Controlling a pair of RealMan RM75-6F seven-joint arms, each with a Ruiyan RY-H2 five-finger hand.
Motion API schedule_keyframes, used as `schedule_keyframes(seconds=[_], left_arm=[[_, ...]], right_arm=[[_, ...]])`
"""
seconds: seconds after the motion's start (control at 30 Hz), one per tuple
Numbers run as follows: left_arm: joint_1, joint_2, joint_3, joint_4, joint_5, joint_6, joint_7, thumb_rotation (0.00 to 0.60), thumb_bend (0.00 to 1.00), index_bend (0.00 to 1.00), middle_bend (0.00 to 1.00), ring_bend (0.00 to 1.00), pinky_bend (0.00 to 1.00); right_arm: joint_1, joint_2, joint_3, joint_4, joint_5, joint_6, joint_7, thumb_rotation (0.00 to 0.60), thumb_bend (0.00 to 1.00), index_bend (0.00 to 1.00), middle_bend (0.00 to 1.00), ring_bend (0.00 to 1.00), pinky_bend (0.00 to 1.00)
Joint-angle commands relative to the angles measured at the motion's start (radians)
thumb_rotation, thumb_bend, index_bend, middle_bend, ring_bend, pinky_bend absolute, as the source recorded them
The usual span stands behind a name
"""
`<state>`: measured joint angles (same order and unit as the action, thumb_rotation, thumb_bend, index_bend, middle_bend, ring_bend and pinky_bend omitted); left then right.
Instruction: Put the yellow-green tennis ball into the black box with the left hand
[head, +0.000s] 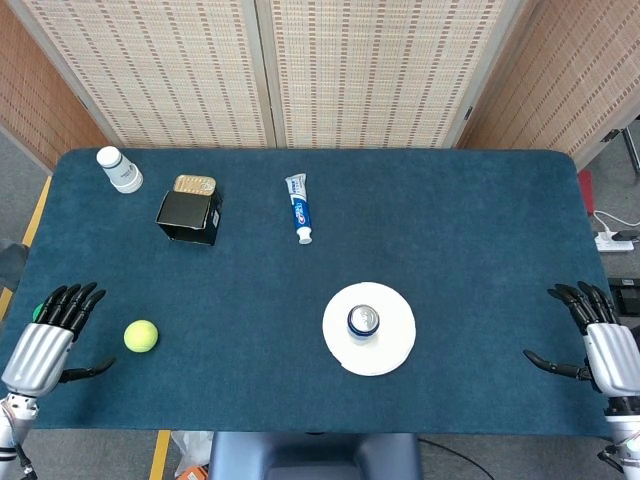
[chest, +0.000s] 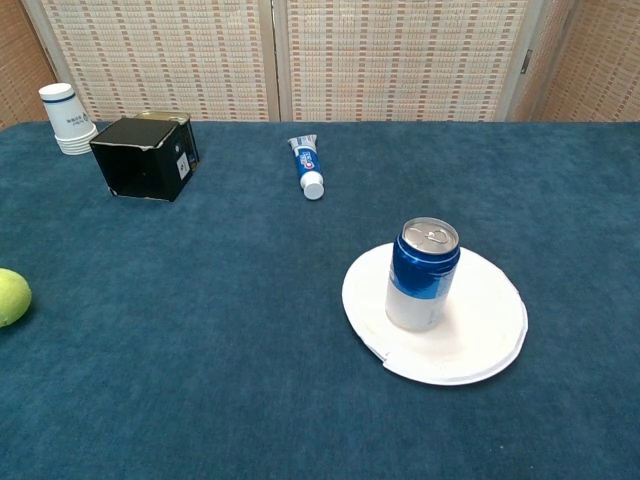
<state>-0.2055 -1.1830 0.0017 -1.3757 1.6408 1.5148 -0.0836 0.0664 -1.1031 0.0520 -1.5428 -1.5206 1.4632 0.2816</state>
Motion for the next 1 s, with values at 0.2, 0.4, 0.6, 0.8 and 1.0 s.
schedule_keyframes(seconds=[0.2, 0.4, 0.6, 0.8, 1.0], left_arm=[[0.008, -0.084, -0.025, 0.137, 0.077, 0.151, -0.093, 0.247, 0.13, 1.00, 1.00, 1.00, 1.00], [0.014, -0.062, -0.004, 0.110, 0.062, 0.109, -0.080, 0.241, 0.13, 1.00, 1.00, 1.00, 1.00], [0.035, -0.074, 0.045, 0.098, 0.049, 0.049, -0.065, 0.587, 0.26, 1.00, 1.00, 1.00, 1.00], [0.070, -0.228, 0.054, 0.240, 0.046, 0.080, -0.075, 0.600, 0.59, 1.00, 1.00, 1.00, 1.00], [0.103, -0.357, 0.071, 0.420, 0.046, 0.100, -0.140, 0.600, 0.61, 1.00, 1.00, 1.00, 1.00]], right_arm=[[0.003, 0.002, 0.002, 0.006, 0.005, -0.006, 0.011, 0.600, 0.00, 0.19, 0.12, 0.00, 0.00], [0.005, 0.004, 0.001, 0.005, 0.004, -0.008, 0.016, 0.600, 0.00, 0.19, 0.12, 0.00, 0.00], [0.005, 0.008, 0.002, 0.005, 0.009, -0.012, 0.026, 0.600, 0.00, 0.19, 0.12, 0.00, 0.00], [0.004, 0.010, -0.001, 0.004, 0.008, -0.012, 0.021, 0.600, 0.00, 0.19, 0.12, 0.00, 0.00], [0.001, 0.011, -0.001, 0.008, 0.004, -0.004, 0.032, 0.600, 0.00, 0.19, 0.12, 0.00, 0.00]])
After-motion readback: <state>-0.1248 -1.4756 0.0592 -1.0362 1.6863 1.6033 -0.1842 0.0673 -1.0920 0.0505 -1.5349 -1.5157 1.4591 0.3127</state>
